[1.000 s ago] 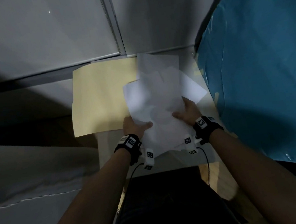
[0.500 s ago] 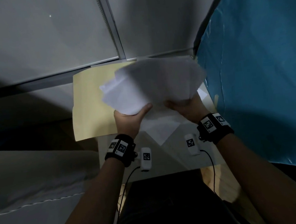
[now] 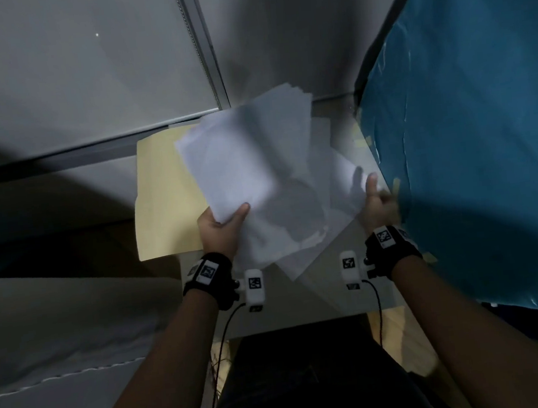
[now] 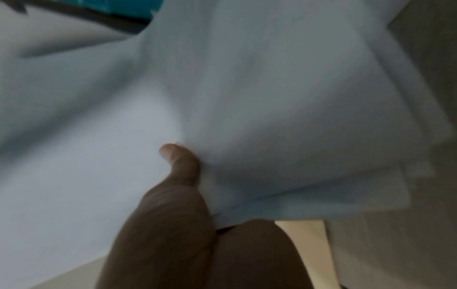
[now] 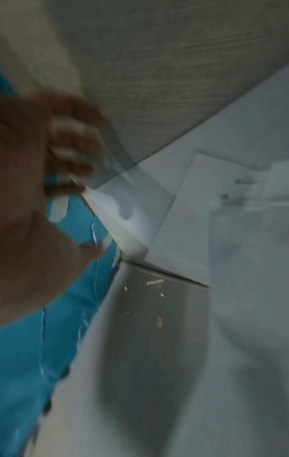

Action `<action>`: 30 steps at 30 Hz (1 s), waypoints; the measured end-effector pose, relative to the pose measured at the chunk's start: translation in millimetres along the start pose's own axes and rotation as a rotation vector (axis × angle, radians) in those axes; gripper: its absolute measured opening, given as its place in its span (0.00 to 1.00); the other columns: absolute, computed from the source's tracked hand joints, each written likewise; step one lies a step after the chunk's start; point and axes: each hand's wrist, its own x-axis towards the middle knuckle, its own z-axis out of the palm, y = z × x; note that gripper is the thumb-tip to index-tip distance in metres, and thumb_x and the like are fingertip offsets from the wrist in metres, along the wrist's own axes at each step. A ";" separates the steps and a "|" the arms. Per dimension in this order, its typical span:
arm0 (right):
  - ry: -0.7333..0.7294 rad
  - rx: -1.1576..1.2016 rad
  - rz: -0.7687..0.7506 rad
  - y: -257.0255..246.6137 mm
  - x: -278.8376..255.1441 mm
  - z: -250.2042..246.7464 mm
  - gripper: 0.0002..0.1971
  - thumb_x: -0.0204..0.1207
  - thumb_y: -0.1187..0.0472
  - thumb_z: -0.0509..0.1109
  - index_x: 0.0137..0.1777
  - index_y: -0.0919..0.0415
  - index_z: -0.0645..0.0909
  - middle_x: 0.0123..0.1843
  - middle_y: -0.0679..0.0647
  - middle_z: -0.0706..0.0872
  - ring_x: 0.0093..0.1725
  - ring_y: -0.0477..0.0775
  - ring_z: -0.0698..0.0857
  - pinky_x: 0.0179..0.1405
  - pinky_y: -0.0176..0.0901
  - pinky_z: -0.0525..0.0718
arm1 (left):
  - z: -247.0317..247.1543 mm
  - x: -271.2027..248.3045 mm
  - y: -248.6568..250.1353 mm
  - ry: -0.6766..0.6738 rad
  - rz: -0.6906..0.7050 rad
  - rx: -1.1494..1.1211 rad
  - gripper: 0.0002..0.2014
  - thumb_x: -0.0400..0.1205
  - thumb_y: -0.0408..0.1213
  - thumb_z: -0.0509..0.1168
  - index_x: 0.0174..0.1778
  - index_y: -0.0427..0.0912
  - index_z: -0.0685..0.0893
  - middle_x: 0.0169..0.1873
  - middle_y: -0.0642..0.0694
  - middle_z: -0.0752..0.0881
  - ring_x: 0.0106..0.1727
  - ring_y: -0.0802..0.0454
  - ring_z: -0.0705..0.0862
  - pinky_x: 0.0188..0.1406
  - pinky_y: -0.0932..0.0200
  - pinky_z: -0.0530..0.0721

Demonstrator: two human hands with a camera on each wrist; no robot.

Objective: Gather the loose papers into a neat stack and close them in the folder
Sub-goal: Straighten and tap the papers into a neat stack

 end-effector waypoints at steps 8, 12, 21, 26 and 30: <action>-0.015 -0.712 0.170 -36.2 3.6 49.3 0.80 0.44 0.14 0.76 0.88 0.69 0.56 0.84 0.66 0.68 0.78 0.67 0.76 0.70 0.58 0.80 | -35.4 -2.1 -32.7 0.052 -0.244 0.190 0.19 0.72 0.38 0.88 0.56 0.38 0.93 0.50 0.42 0.94 0.53 0.40 0.94 0.55 0.44 0.93; 0.074 -0.809 0.100 -31.9 7.8 62.2 0.66 0.55 0.35 0.89 0.82 0.67 0.54 0.79 0.67 0.64 0.76 0.66 0.72 0.68 0.56 0.82 | -37.5 -12.3 -35.7 0.015 -0.265 0.231 0.21 0.74 0.35 0.86 0.61 0.35 0.91 0.50 0.41 0.91 0.52 0.42 0.91 0.52 0.49 0.89; 0.054 -0.356 0.027 -22.4 8.0 9.6 0.29 0.79 0.64 0.72 0.80 0.66 0.74 0.75 0.66 0.81 0.73 0.68 0.82 0.61 0.49 0.82 | -32.4 -10.9 -38.4 0.000 -0.290 0.278 0.24 0.72 0.37 0.88 0.61 0.33 0.92 0.50 0.40 0.92 0.52 0.40 0.92 0.52 0.48 0.91; 0.168 -0.374 -0.438 -45.7 -9.2 -26.4 0.13 0.86 0.65 0.63 0.65 0.67 0.83 0.59 0.67 0.87 0.60 0.66 0.87 0.62 0.53 0.85 | -17.9 -13.2 -41.4 -0.096 -0.229 0.384 0.28 0.68 0.32 0.88 0.64 0.34 0.90 0.56 0.39 0.93 0.50 0.44 0.90 0.50 0.51 0.87; 0.188 -0.094 -0.722 -81.8 -33.8 -57.4 0.04 0.83 0.64 0.66 0.52 0.53 0.79 0.45 0.49 0.81 0.49 0.51 0.80 0.57 0.41 0.77 | -9.0 -16.1 -49.2 -0.121 -0.162 0.392 0.30 0.73 0.34 0.86 0.70 0.38 0.84 0.62 0.42 0.89 0.59 0.42 0.88 0.59 0.44 0.88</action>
